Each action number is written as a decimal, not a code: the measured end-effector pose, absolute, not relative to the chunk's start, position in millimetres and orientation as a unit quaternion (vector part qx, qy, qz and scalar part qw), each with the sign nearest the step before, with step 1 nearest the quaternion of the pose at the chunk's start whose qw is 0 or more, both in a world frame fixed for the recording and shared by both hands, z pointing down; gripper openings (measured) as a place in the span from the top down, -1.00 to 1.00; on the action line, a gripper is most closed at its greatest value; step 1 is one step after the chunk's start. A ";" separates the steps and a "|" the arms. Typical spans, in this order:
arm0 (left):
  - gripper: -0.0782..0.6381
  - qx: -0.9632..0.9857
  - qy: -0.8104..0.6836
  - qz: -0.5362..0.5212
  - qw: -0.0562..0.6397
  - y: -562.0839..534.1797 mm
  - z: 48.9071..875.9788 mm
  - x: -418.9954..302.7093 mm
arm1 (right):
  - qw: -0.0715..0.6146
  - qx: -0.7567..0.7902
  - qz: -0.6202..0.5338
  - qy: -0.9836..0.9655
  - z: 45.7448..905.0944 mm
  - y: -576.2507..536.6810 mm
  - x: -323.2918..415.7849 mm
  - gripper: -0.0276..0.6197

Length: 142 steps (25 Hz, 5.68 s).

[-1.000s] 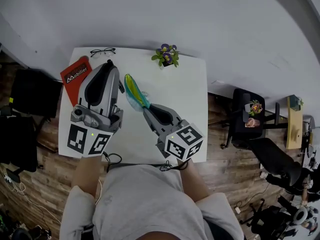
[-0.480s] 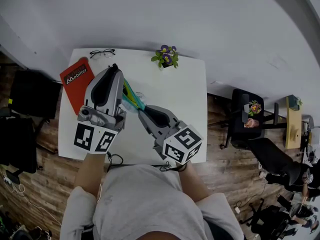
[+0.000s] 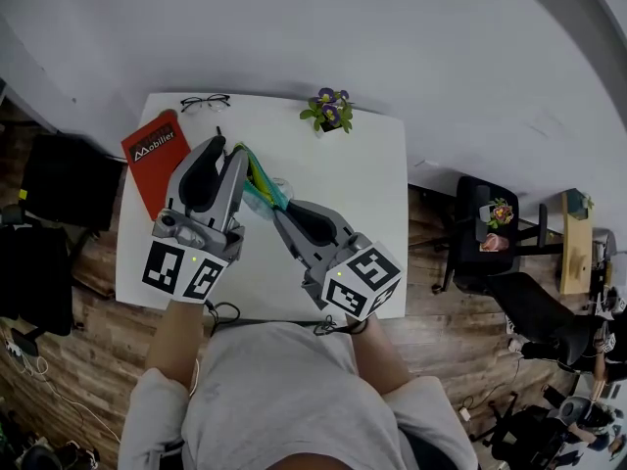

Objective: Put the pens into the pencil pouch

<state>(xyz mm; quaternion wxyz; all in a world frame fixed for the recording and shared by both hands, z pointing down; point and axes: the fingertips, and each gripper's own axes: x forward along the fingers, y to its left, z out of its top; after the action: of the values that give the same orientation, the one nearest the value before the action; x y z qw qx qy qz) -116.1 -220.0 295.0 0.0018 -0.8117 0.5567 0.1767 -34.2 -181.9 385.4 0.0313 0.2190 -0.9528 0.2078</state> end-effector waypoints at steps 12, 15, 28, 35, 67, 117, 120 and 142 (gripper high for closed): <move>0.71 -0.789 0.601 0.067 -0.105 -209.8 371.6 -140.6 | 0.032 0.263 0.215 -0.940 395.6 -182.3 -5.7 0.73; 0.71 -0.783 0.604 0.026 -0.149 -213.7 404.7 -141.0 | 0.032 0.278 0.222 -0.934 400.0 -181.8 2.0 0.73; 0.64 -0.717 0.622 -0.049 -0.311 -292.4 496.5 -173.0 | 0.035 0.305 0.229 -0.924 405.6 -187.4 31.1 0.73; 0.45 -0.667 0.651 -0.097 -0.348 -342.1 537.6 -194.6 | 0.044 0.309 0.239 -0.919 414.6 -207.3 42.0 0.73; 0.63 -0.544 0.701 -0.243 -0.392 -403.0 647.8 -237.0 | 0.084 0.304 0.283 -0.906 451.0 -257.5 53.9 0.73; 0.64 -0.864 0.444 0.236 -0.025 -206.9 269.5 -119.3 | 0.019 0.308 0.238 -0.921 411.2 -140.6 -50.1 0.73; 0.64 -0.866 0.432 0.247 -0.037 -201.8 271.6 -117.0 | 0.018 0.309 0.227 -0.923 407.2 -131.7 -53.7 0.73; 0.63 -0.900 0.396 0.178 -0.046 -177.0 303.0 -102.7 | -0.027 0.342 0.184 -0.921 370.2 -116.5 -61.6 0.73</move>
<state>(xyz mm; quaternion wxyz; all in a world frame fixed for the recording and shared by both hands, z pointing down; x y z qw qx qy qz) -102.7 -177.0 303.0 -0.0464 -0.8998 0.3957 0.1779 -61.6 -116.5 370.2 -0.0267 0.3416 -0.9213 0.1839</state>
